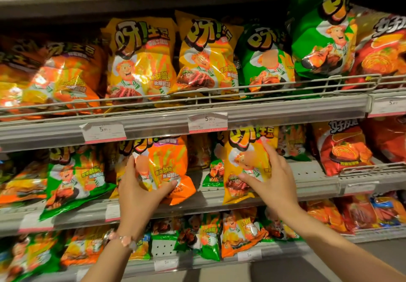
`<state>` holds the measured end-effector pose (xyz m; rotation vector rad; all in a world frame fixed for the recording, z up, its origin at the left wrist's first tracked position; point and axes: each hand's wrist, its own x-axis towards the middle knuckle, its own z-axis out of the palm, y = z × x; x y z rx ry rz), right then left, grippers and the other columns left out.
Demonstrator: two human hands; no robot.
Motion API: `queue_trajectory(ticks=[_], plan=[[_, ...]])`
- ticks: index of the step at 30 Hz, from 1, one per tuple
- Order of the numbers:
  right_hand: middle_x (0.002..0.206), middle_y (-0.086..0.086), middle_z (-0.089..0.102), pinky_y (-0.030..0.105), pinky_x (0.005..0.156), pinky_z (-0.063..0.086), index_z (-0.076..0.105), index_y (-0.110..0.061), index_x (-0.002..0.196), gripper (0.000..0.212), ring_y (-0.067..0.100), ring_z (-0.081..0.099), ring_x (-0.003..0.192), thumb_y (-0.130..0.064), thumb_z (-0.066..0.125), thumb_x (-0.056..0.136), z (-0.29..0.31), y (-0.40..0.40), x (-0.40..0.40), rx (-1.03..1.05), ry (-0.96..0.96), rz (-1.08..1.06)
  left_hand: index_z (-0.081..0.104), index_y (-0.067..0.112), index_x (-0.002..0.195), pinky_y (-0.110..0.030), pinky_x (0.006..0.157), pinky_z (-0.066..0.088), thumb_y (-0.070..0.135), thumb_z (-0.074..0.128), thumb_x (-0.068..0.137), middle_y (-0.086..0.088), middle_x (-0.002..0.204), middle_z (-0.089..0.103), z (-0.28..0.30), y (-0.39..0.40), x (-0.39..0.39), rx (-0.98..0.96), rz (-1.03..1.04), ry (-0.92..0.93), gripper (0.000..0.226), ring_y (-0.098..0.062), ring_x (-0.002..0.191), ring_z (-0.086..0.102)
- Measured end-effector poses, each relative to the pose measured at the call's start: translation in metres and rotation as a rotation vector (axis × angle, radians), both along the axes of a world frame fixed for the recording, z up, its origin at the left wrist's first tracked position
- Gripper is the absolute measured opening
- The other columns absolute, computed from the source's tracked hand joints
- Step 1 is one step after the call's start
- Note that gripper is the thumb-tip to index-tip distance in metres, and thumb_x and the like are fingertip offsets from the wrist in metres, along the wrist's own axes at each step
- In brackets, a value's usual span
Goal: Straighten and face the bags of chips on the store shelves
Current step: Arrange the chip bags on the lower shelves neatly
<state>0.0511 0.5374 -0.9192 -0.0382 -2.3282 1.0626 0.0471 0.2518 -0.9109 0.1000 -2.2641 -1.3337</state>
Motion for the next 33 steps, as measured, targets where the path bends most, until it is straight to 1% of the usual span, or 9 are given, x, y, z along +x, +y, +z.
queue_trajectory(ticks=[3,7,10,13,17,20,29,31,33], plan=[[0.14,-0.002,0.042,0.04,0.101,0.038,0.015,-0.049,0.146,0.096,0.02,0.037,0.129,-0.059,0.072,0.069,0.003,-0.026,-0.004,0.088,-0.02,0.019,0.034,0.037,0.138,-0.047,0.093,0.051,0.073,0.082,0.038,0.004,0.129,0.057,0.001,-0.019,0.013,0.013,0.008,0.002,0.117,-0.021,0.113,0.059],[0.136,0.001,0.046,0.039,0.099,0.04,0.016,-0.042,0.148,0.096,0.022,0.04,0.127,-0.063,0.068,0.07,0.01,-0.061,-0.013,0.168,-0.023,0.044,0.023,0.028,0.15,-0.046,0.104,0.042,0.049,0.088,0.047,0.001,0.144,0.046,0.001,-0.042,0.029,0.038,0.022,0.006,0.124,-0.021,0.128,0.046],[0.137,0.002,0.045,0.037,0.096,0.042,0.016,-0.037,0.149,0.095,0.023,0.042,0.127,-0.066,0.064,0.073,0.016,-0.09,-0.022,0.249,-0.069,0.058,0.025,0.022,0.15,-0.041,0.105,0.037,0.037,0.089,0.054,-0.003,0.145,0.045,0.004,-0.056,0.039,0.012,0.042,0.013,0.117,-0.023,0.129,0.043],[0.135,0.006,0.047,0.038,0.093,0.043,0.024,-0.03,0.147,0.09,0.027,0.045,0.124,-0.064,0.065,0.074,0.013,-0.114,-0.036,0.266,-0.116,0.022,0.026,0.022,0.15,-0.037,0.102,0.036,0.031,0.091,0.055,0.001,0.14,0.046,0.005,-0.066,0.043,0.024,0.065,0.013,0.115,-0.019,0.124,0.045],[0.13,0.009,0.049,0.039,0.092,0.044,0.032,-0.024,0.141,0.083,0.03,0.047,0.119,-0.063,0.065,0.075,0.007,-0.138,-0.051,0.273,-0.176,0.004,0.022,0.025,0.152,-0.042,0.106,0.036,0.039,0.09,0.051,-0.003,0.149,0.04,0.002,-0.077,0.046,0.048,0.088,-0.01,0.122,-0.024,0.134,0.039],[0.129,0.011,0.048,0.039,0.091,0.044,0.031,-0.02,0.139,0.081,0.03,0.047,0.117,-0.062,0.062,0.078,0.003,-0.151,-0.061,0.275,-0.221,0.011,0.018,0.025,0.152,-0.041,0.107,0.035,0.039,0.09,0.052,-0.002,0.151,0.038,-0.001,-0.08,0.046,0.06,0.067,-0.015,0.124,-0.022,0.135,0.037],[0.137,0.016,0.039,0.041,0.107,0.031,0.03,-0.012,0.139,0.082,0.032,0.035,0.129,-0.064,0.056,0.081,-0.002,-0.159,-0.07,0.306,-0.329,-0.043,0.018,0.027,0.152,-0.04,0.108,0.035,0.05,0.087,0.05,0.001,0.15,0.038,-0.01,-0.08,0.037,0.043,0.026,-0.035,0.126,-0.021,0.136,0.036],[0.146,0.019,0.029,0.043,0.115,0.02,0.021,-0.012,0.145,0.086,0.033,0.024,0.138,-0.061,0.054,0.084,0.001,-0.166,-0.061,0.298,-0.231,-0.064,0.017,0.028,0.153,-0.042,0.111,0.033,0.057,0.085,0.046,0.003,0.153,0.033,-0.012,-0.08,0.032,0.028,0.029,-0.037,0.13,-0.019,0.138,0.033],[0.156,0.014,0.014,0.042,0.119,0.011,0.01,-0.015,0.151,0.087,0.029,0.013,0.145,-0.057,0.05,0.088,0.002,-0.179,-0.043,0.246,-0.045,0.02,0.017,0.028,0.152,-0.044,0.113,0.032,0.062,0.083,0.043,0.004,0.155,0.031,-0.013,-0.079,0.029,0.036,0.039,-0.037,0.132,-0.018,0.14,0.031]])
